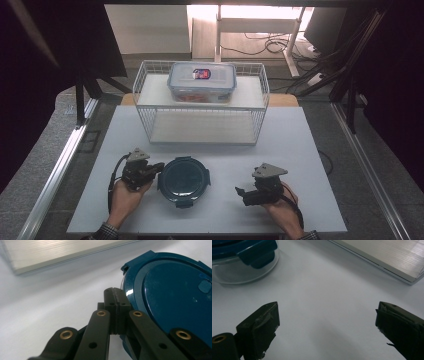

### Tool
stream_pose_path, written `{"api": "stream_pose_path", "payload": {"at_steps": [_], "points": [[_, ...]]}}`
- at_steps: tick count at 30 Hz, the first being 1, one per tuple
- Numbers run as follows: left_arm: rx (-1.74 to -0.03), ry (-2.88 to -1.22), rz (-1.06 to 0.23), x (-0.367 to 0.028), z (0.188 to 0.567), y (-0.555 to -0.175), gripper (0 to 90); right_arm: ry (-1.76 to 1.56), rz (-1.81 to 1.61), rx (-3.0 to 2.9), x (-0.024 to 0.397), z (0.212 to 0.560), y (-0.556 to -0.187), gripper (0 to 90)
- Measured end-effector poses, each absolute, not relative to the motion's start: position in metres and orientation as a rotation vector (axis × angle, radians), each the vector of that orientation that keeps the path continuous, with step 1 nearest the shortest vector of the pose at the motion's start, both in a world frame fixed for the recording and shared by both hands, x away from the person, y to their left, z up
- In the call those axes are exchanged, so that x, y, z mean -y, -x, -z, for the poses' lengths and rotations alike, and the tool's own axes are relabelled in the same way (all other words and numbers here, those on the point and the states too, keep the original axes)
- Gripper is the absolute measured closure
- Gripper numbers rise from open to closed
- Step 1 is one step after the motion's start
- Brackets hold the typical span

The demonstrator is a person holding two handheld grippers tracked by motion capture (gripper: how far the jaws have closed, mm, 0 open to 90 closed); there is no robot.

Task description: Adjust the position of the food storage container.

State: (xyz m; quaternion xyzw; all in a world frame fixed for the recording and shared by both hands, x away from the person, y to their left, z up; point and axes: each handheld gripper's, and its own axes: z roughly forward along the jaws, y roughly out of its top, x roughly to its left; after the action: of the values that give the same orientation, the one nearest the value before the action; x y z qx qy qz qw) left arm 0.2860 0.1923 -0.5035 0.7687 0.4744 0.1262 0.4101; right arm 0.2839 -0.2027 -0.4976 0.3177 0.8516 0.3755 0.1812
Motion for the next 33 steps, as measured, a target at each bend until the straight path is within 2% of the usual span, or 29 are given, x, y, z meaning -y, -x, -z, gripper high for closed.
{"api": "stream_pose_path", "payload": {"at_steps": [8, 11, 14, 17, 19, 21, 23, 28, 30, 33], "points": [[-1.157, -1.949, -0.28, -0.186, 0.503, -0.288, 90.0, -0.913, -1.054, -2.401, 0.205, 0.497, -0.284, 5.0], [-1.209, -1.959, -0.33, -0.197, 0.504, -0.277, 90.0, -0.916, -1.058, -2.393, 0.207, 0.496, -0.283, 5.0], [-1.259, -1.958, -0.278, -0.211, 0.51, -0.262, 90.0, -0.934, -1.066, -2.409, 0.208, 0.494, -0.282, 7.2], [-1.253, -1.983, -0.227, -0.208, 0.515, -0.253, 90.0, -0.97, -1.147, -2.456, 0.201, 0.494, -0.281, 10.1], [-1.231, -1.999, -0.205, -0.2, 0.516, -0.251, 90.0, -1.009, -1.151, -2.488, 0.19, 0.493, -0.277, 3.4], [-1.228, -2.035, -0.241, -0.191, 0.516, -0.251, 90.0, -0.995, -1.113, -2.524, 0.182, 0.493, -0.274, 3.8], [-1.24, -2.02, -0.239, -0.191, 0.516, -0.254, 90.0, -0.972, -1.084, -2.532, 0.177, 0.495, -0.272, 12.0], [-1.254, -2.006, -0.231, -0.187, 0.515, -0.26, 90.0, -0.945, -1.084, -2.536, 0.173, 0.493, -0.273, 53.1], [-1.245, -2.007, -0.222, -0.182, 0.514, -0.262, 90.0, -0.89, -1.086, -2.547, 0.17, 0.49, -0.271, 62.8], [-1.216, -2.031, -0.198, -0.172, 0.515, -0.262, 90.0, -0.832, -1.041, -2.581, 0.163, 0.492, -0.267, 68.7]]}}
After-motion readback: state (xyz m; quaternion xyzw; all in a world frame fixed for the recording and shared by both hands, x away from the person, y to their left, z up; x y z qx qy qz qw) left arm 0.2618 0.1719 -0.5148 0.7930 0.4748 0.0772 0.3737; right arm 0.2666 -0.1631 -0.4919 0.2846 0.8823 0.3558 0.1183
